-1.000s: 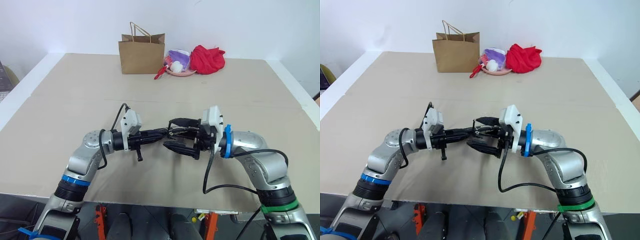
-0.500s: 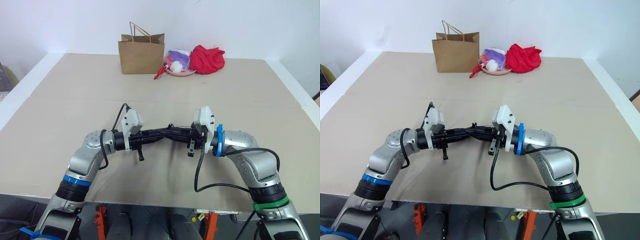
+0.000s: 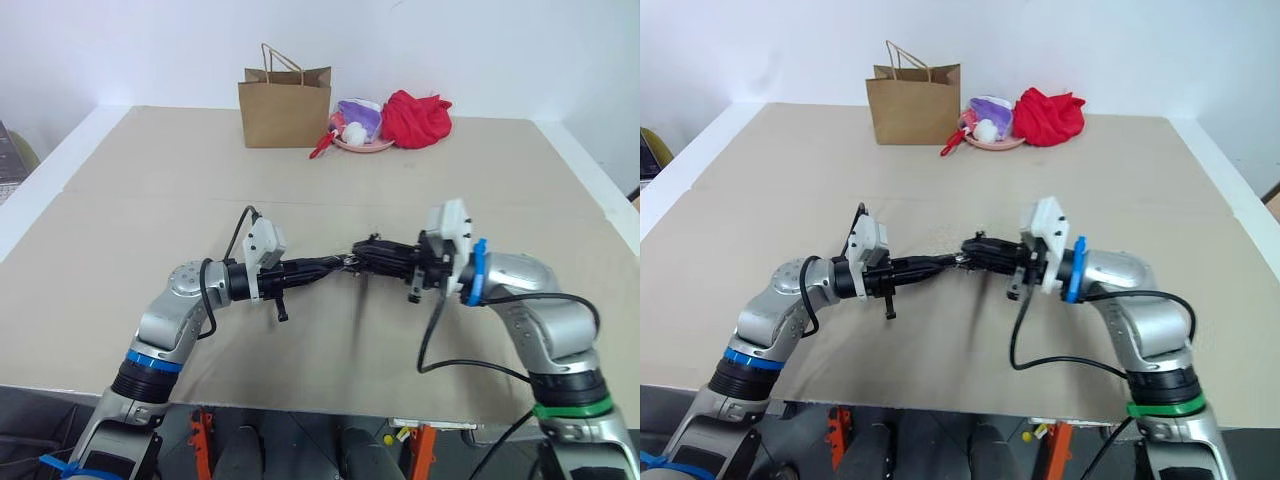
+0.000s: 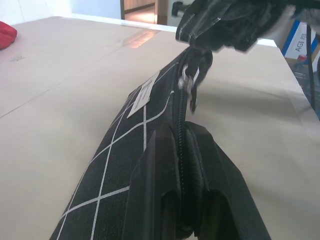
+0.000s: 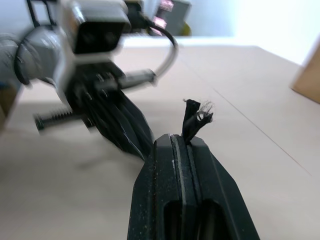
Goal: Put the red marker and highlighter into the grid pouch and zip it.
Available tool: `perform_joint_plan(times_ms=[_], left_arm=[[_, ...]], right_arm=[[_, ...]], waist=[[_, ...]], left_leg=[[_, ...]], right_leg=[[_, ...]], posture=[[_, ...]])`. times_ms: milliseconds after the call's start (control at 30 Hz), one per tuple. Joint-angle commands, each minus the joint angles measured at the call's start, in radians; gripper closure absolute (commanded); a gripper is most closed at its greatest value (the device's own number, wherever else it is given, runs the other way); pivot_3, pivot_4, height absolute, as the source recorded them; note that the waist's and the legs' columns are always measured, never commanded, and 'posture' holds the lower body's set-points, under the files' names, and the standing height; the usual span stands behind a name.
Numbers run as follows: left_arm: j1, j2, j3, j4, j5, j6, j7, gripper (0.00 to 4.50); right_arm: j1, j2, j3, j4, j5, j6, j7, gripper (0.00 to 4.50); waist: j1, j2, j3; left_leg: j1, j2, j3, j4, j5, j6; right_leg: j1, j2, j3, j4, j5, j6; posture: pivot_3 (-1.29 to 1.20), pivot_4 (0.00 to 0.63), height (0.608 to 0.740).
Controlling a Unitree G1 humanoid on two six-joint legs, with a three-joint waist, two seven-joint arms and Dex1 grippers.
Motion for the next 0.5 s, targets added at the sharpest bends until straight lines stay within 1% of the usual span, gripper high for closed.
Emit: perform_joint_plan(times_ms=[33,300,500], left_arm=[[-0.008,0.015,0.017,-0.022,0.001,-0.021,-0.005,4.5],[-0.009,0.033,0.025,-0.02,-0.001,-0.028,-0.011,4.5],[-0.002,0.048,0.024,-0.019,0.003,-0.031,-0.02,4.5]], right_arm=[[0.035,-0.057,-0.078,0.004,0.008,-0.043,0.032,4.47],[0.155,-0.169,-0.177,0.101,-0.017,-0.123,0.088,4.47],[0.193,-0.216,-0.213,0.203,-0.052,-0.198,0.11,4.47]], waist=[[0.0,0.0,0.0],[-0.001,0.0,0.0],[-0.001,0.0,0.0]], left_leg=[[0.0,0.0,0.0,0.0,0.0,0.0],[0.0,0.0,0.0,0.0,0.0,0.0],[0.0,0.0,0.0,0.0,0.0,0.0]], right_leg=[[0.0,0.0,0.0,0.0,0.0,0.0],[0.0,0.0,0.0,0.0,0.0,0.0],[0.0,0.0,0.0,0.0,0.0,0.0]], posture=[[0.0,0.15,0.74],[0.0,0.15,0.74],[0.0,0.15,0.74]])
